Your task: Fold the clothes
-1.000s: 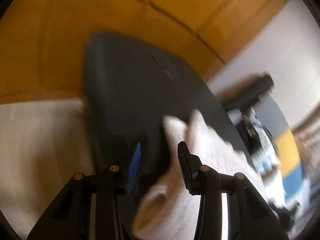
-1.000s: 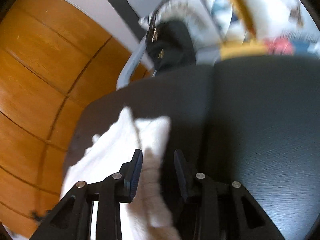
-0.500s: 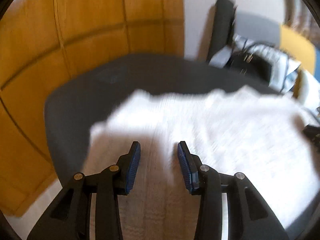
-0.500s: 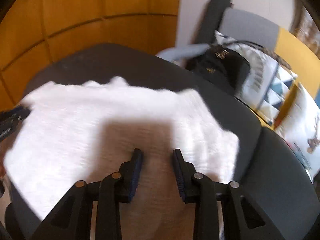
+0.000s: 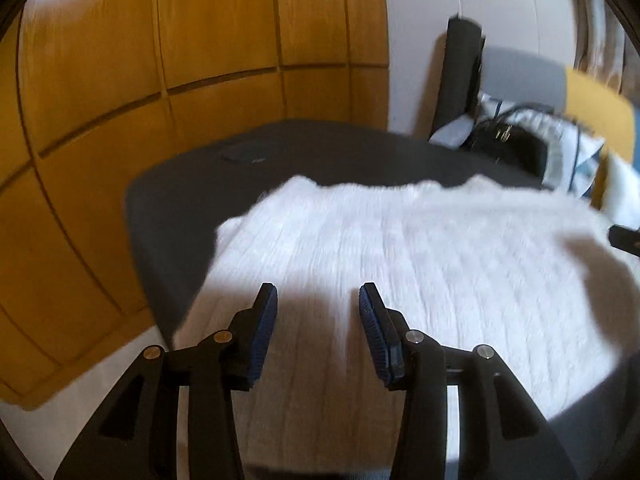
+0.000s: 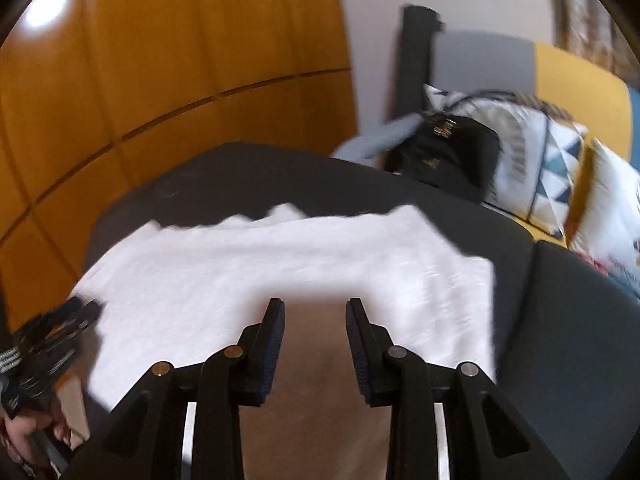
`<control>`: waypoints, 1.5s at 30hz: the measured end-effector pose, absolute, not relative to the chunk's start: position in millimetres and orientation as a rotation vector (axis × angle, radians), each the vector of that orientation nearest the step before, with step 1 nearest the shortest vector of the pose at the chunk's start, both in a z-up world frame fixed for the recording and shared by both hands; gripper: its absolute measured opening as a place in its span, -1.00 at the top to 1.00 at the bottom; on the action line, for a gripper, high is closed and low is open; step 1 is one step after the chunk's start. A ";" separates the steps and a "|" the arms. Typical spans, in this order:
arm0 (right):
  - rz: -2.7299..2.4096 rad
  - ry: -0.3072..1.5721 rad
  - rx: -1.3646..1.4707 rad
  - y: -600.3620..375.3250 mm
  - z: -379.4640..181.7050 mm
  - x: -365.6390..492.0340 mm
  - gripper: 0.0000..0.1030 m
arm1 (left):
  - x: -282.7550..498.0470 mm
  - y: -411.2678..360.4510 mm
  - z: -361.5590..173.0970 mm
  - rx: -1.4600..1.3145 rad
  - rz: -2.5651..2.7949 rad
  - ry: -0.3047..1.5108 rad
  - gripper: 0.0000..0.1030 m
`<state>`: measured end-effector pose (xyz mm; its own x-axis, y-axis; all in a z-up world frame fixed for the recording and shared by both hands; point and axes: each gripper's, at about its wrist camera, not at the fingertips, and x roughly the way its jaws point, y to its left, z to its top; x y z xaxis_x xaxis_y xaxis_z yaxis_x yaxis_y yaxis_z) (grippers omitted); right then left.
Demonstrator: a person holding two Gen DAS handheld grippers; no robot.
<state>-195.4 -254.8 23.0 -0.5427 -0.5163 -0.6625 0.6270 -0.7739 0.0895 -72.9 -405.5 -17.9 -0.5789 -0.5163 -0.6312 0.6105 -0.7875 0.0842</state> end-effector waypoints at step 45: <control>-2.307 0.401 1.021 -233.4 -25.4 -159.4 0.35 | -64.1 -415.1 -38.6 1.022 -2.328 0.248 -0.11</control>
<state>-159.4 -233.4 -25.4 -0.5402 -0.3851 -0.7482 0.6152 -0.7875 -0.0389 -64.1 -415.1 -38.6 -0.5393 -0.4333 -0.7221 0.5759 -0.8154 0.0592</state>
